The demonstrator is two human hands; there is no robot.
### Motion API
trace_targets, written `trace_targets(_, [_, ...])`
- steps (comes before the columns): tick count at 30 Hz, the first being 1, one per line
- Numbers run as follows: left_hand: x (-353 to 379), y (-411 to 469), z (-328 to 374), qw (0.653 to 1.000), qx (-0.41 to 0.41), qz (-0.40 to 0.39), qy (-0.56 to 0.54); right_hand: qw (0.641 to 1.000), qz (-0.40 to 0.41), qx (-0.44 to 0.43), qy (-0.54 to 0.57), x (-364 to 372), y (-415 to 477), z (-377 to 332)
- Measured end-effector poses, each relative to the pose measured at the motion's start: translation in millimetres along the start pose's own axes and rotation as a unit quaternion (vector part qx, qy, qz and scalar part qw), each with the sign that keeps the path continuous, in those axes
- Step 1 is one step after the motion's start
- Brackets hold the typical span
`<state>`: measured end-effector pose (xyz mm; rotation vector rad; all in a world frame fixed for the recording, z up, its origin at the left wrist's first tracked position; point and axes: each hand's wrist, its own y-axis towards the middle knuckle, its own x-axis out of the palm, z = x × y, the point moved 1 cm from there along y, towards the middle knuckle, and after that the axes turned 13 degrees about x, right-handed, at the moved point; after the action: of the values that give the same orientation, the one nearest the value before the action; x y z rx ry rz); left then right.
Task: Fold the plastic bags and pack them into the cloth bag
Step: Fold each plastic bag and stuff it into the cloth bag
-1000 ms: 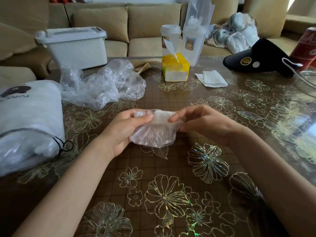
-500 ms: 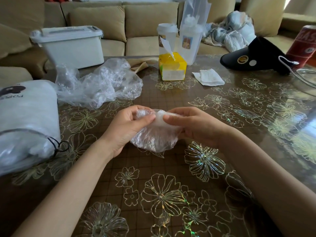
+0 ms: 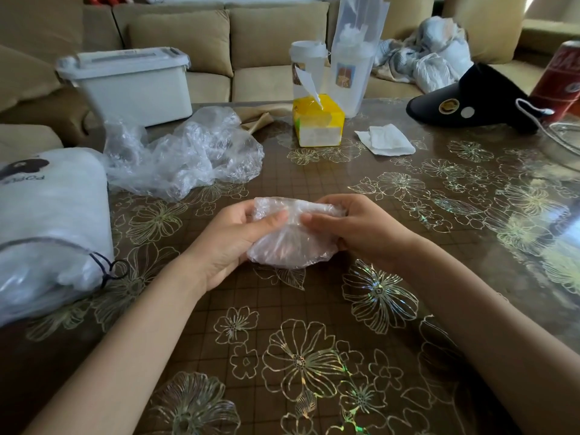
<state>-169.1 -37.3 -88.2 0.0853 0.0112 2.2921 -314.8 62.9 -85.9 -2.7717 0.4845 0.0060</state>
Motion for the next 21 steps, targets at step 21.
trace_targets(21, [1.1, -1.6, 7.9, 0.983, -0.092, -0.037, -0.157, 0.989, -0.028, -0.017, 0.146, -2.2, 0.8, -3.1])
